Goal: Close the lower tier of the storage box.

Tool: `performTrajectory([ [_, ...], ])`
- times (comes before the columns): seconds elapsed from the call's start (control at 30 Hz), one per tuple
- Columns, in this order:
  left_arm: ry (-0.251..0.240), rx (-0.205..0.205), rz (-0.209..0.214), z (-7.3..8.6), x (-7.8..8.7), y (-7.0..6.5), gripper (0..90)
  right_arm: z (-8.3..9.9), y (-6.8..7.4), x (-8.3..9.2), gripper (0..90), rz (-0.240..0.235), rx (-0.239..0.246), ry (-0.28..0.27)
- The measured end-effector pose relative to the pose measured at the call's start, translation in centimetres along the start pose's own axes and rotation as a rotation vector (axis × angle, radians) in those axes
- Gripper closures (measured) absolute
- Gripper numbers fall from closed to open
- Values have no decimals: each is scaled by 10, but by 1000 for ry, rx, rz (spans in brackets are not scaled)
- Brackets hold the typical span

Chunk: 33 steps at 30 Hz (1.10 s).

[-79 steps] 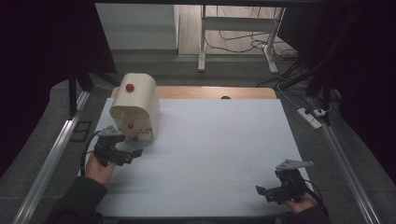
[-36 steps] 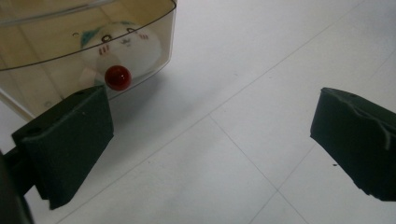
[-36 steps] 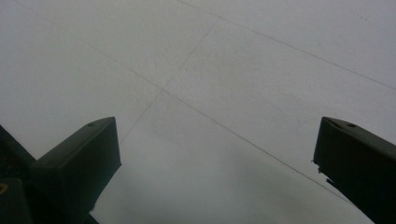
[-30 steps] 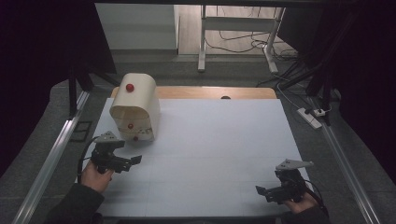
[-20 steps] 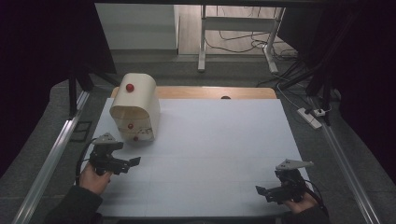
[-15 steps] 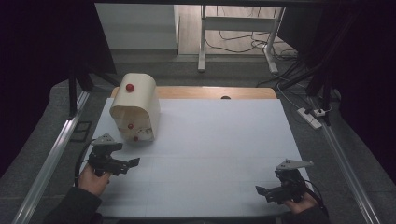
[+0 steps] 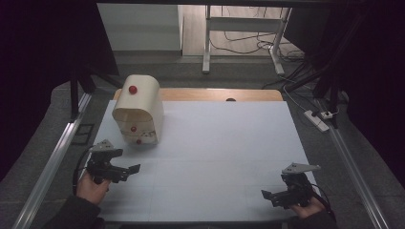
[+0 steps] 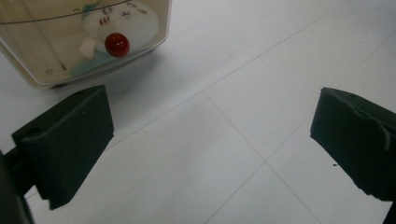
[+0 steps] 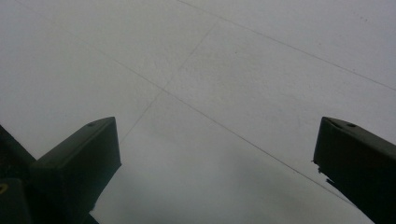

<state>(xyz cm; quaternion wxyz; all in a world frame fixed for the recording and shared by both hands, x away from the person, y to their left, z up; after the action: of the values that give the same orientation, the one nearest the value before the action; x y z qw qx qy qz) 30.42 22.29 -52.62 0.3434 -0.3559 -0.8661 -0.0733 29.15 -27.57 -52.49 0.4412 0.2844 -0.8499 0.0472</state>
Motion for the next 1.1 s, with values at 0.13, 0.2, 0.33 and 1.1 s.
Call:
performTrajectory([
  [0.13, -1, 3, 1, 3, 3, -1, 0, 0, 0, 0, 0, -1, -2, -2],
  [0.2, 0, 5, 2, 4, 4, -2, 0, 0, 0, 0, 0, 0, -2, -2],
  [0.33, -2, 11, 4, 7, 6, -3, 0, 0, 0, 0, 0, 1, -3, -2],
  [1.1, -9, 43, 13, 23, 21, -9, 0, 0, 0, 0, 0, 2, 0, 0],
])
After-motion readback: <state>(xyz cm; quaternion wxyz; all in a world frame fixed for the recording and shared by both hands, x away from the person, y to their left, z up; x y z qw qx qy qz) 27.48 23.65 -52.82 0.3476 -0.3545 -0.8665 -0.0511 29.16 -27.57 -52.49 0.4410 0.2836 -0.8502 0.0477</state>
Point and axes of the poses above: each handheld gripper's, and its own axes: x roughly backward along the jaws, z roughly out of its underside, y roughly to its left, the point moved 7 cm from there along -x, roughly forward along the jaws, and after that the axes turned 8 degrees about -x, right-handed, at the moved point
